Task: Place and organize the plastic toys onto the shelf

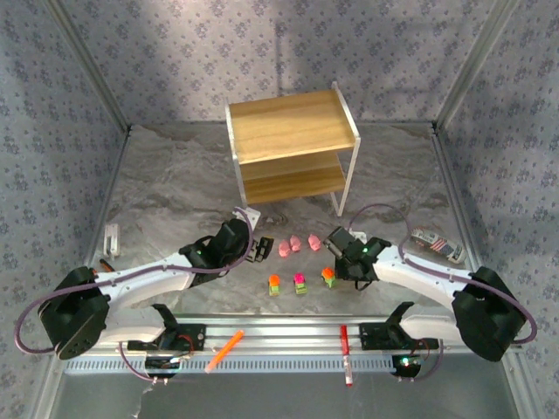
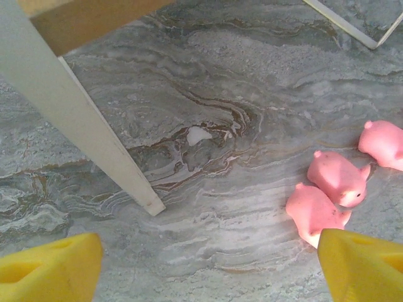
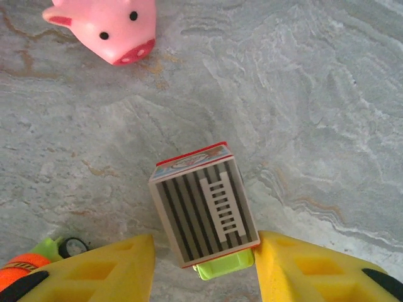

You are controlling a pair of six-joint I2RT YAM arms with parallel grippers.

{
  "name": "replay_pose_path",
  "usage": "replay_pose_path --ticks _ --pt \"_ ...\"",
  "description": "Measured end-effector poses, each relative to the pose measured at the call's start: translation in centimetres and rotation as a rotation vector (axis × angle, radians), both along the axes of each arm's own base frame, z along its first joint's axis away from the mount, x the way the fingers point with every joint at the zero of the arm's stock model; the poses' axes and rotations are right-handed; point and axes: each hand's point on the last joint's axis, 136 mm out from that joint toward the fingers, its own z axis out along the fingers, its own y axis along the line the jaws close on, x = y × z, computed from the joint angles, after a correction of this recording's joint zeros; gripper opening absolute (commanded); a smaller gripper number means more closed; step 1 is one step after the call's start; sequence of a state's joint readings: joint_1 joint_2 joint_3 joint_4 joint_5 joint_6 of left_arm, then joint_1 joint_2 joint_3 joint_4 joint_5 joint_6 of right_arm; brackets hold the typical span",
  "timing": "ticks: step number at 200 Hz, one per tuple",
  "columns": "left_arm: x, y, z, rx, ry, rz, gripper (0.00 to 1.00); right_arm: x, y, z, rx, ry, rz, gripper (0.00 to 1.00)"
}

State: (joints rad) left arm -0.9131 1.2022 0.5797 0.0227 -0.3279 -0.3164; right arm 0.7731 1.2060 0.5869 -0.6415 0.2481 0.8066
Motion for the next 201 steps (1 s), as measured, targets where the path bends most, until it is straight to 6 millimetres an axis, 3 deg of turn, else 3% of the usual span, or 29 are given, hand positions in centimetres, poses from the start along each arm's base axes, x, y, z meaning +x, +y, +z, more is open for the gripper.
replay_pose_path --ticks 55,119,151,201 --pt "-0.1 -0.1 0.1 -0.013 0.007 -0.004 0.89 -0.7 0.6 0.1 -0.013 -0.079 -0.041 0.48" --pt "-0.2 -0.2 0.1 -0.017 0.011 -0.007 0.89 -0.7 -0.9 1.0 -0.004 -0.195 -0.118 0.49" --pt "-0.2 -0.2 0.1 -0.017 0.011 -0.008 0.89 -0.7 -1.4 0.4 -0.013 -0.215 -0.122 0.50" --pt "-0.2 -0.2 0.0 -0.017 0.011 -0.007 0.89 -0.5 -0.3 0.1 0.017 -0.250 -0.090 0.53"
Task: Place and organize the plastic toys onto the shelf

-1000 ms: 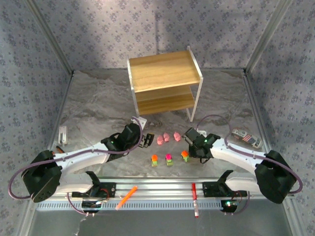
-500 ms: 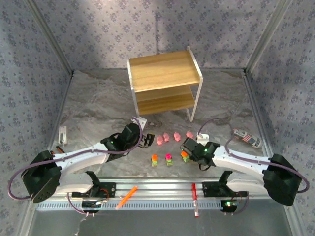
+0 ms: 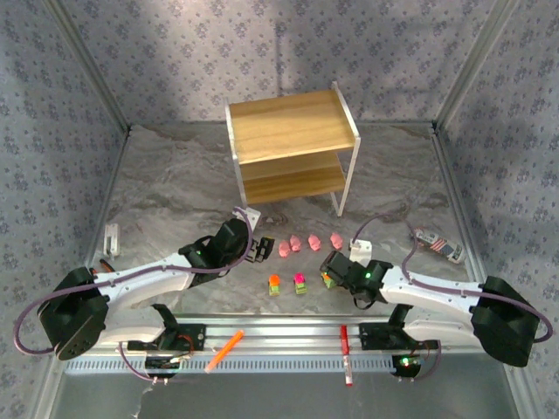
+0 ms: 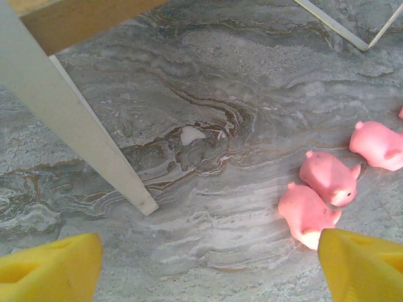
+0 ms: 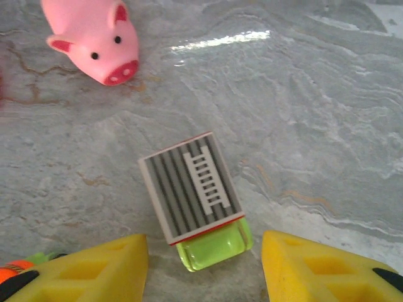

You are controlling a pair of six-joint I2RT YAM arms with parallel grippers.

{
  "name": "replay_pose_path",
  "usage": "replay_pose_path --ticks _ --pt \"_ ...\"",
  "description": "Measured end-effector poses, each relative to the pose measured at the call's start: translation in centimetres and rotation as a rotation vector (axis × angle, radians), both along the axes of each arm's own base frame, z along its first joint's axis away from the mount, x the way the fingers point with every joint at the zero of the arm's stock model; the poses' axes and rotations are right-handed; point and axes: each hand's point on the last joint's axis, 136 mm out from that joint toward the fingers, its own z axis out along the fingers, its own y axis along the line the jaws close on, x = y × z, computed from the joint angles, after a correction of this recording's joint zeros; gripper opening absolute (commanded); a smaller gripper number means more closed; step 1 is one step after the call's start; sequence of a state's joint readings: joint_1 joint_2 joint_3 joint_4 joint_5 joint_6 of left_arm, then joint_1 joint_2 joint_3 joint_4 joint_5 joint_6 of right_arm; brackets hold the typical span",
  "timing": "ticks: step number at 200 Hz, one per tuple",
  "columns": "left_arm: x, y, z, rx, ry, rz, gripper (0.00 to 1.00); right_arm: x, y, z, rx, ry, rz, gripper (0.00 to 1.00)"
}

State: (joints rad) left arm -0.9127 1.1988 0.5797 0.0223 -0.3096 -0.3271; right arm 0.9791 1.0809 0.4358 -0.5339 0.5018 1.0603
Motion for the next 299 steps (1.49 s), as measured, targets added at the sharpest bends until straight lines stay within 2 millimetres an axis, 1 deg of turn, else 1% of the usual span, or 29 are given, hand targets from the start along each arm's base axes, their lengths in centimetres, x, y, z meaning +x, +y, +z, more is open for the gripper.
replay_pose_path --ticks 26,88,130,153,216,231,299 --pt "0.0 0.0 0.0 0.000 0.000 0.000 0.89 0.3 0.3 -0.1 0.010 -0.016 0.005 0.53" --pt "0.0 0.0 0.0 0.000 0.000 -0.001 0.89 0.1 -0.5 -1.1 -0.026 -0.031 0.010 0.54" --pt "0.0 0.0 -0.1 0.001 0.002 -0.001 0.89 0.5 -0.3 -0.9 -0.035 -0.055 0.036 0.54" --pt "0.0 -0.1 -0.1 0.000 0.003 -0.003 0.89 0.7 -0.1 -0.8 -0.041 -0.064 0.051 0.50" --pt "0.0 0.0 -0.1 0.000 0.003 -0.003 0.89 0.8 -0.2 -1.4 -0.049 -0.066 0.063 0.47" --pt "0.0 0.0 -0.1 0.000 0.003 -0.003 0.89 0.8 -0.1 -1.5 -0.049 -0.066 0.064 0.45" --pt "-0.1 -0.1 -0.1 -0.001 0.005 -0.006 0.89 0.8 0.0 -1.5 -0.037 -0.083 0.065 0.40"
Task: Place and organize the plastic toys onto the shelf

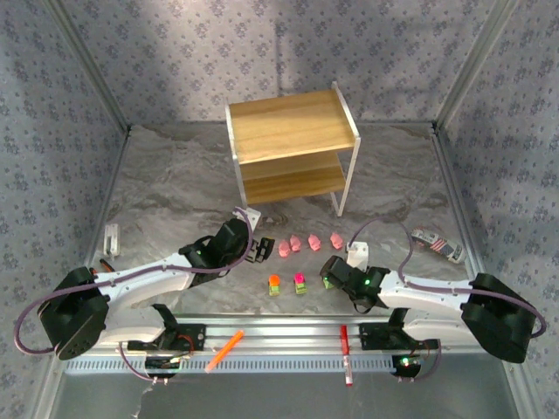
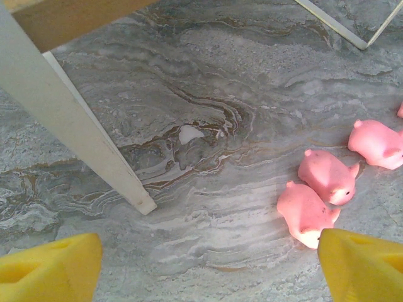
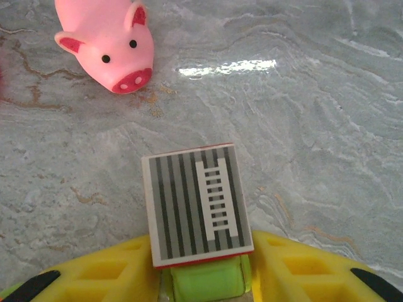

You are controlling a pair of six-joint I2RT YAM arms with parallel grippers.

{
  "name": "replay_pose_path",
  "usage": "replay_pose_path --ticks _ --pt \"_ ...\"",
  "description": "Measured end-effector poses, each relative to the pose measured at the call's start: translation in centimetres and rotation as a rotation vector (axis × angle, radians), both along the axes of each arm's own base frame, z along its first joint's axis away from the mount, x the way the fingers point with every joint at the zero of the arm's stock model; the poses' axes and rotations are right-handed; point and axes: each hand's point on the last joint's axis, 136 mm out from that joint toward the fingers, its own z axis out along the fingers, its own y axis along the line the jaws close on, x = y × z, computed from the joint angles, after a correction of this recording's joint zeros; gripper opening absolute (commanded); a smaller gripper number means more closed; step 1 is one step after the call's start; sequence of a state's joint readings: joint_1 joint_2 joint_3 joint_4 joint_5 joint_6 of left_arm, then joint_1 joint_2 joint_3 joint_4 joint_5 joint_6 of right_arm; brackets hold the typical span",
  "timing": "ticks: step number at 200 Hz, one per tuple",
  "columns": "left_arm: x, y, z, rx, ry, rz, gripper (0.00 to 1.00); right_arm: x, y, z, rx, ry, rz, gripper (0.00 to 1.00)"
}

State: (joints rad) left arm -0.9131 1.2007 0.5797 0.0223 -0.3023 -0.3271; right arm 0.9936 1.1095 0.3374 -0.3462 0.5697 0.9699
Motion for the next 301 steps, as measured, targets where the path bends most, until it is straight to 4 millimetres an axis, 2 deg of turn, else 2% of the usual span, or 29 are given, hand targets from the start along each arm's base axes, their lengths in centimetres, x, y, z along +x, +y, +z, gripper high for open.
replay_pose_path --ticks 98,219,245,301 --pt "-0.4 -0.4 -0.7 0.004 0.027 -0.028 0.88 0.1 -0.2 0.2 -0.004 -0.013 -0.002 0.27" --pt "-1.6 -1.8 -1.0 -0.026 0.074 -0.125 0.85 -0.5 -0.7 1.7 -0.035 -0.043 0.013 0.21" --pt "-2.4 -2.4 -1.1 -0.029 0.087 -0.156 0.85 -0.5 -0.8 2.1 -0.040 -0.049 0.013 0.21" --pt "-5.7 -2.6 -1.5 -0.027 0.116 -0.246 0.85 -0.6 -0.9 3.2 -0.036 -0.073 0.017 0.20"
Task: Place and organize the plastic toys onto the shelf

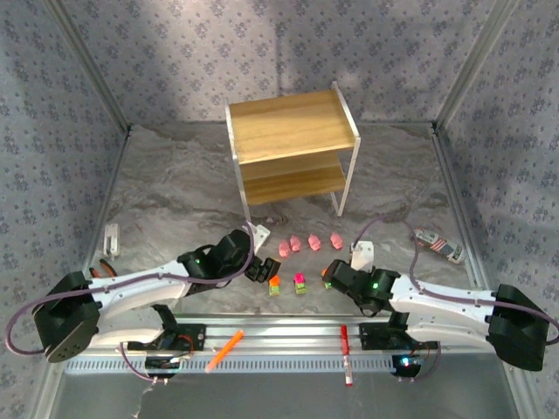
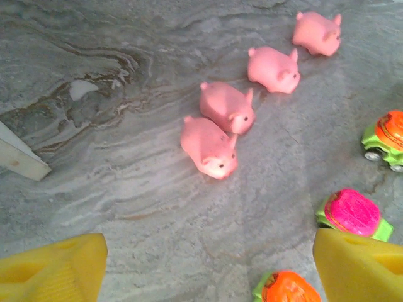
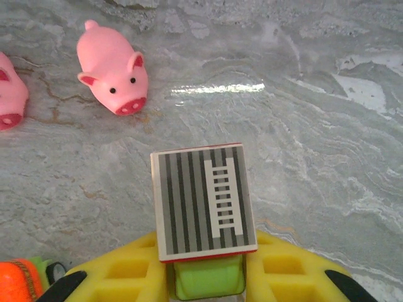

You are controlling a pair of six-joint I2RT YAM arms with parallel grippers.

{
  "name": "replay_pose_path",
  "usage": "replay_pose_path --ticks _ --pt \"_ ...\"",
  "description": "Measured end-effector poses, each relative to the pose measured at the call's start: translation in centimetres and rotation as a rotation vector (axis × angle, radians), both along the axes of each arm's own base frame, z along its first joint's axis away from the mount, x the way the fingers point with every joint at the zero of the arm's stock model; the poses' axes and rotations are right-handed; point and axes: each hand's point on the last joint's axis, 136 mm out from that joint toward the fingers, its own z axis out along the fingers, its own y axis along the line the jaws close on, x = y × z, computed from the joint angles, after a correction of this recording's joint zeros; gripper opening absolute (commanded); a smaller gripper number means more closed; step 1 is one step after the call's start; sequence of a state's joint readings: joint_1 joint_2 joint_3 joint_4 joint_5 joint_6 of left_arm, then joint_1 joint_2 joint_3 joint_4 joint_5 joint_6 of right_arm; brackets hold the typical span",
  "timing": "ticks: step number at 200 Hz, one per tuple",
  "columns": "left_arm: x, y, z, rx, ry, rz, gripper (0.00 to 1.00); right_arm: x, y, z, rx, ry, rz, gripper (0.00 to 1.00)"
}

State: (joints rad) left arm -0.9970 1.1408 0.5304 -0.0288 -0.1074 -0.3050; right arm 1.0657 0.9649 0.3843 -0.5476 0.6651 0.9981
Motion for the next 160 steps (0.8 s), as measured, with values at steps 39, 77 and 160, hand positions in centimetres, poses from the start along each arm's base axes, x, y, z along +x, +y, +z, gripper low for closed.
replay_pose_path --ticks 39,77,160 --pt "-1.3 -0.2 0.0 -0.019 0.014 -0.045 0.85 0.3 0.7 1.4 0.016 -0.016 0.007 0.20" --pt "-2.3 -1.0 0.1 -0.037 0.031 -0.097 0.85 0.6 1.3 2.7 0.017 -0.029 0.025 0.20" --pt "-2.6 -1.1 0.3 -0.044 0.029 -0.108 0.85 2.0 3.9 6.2 0.006 -0.073 0.094 0.20"
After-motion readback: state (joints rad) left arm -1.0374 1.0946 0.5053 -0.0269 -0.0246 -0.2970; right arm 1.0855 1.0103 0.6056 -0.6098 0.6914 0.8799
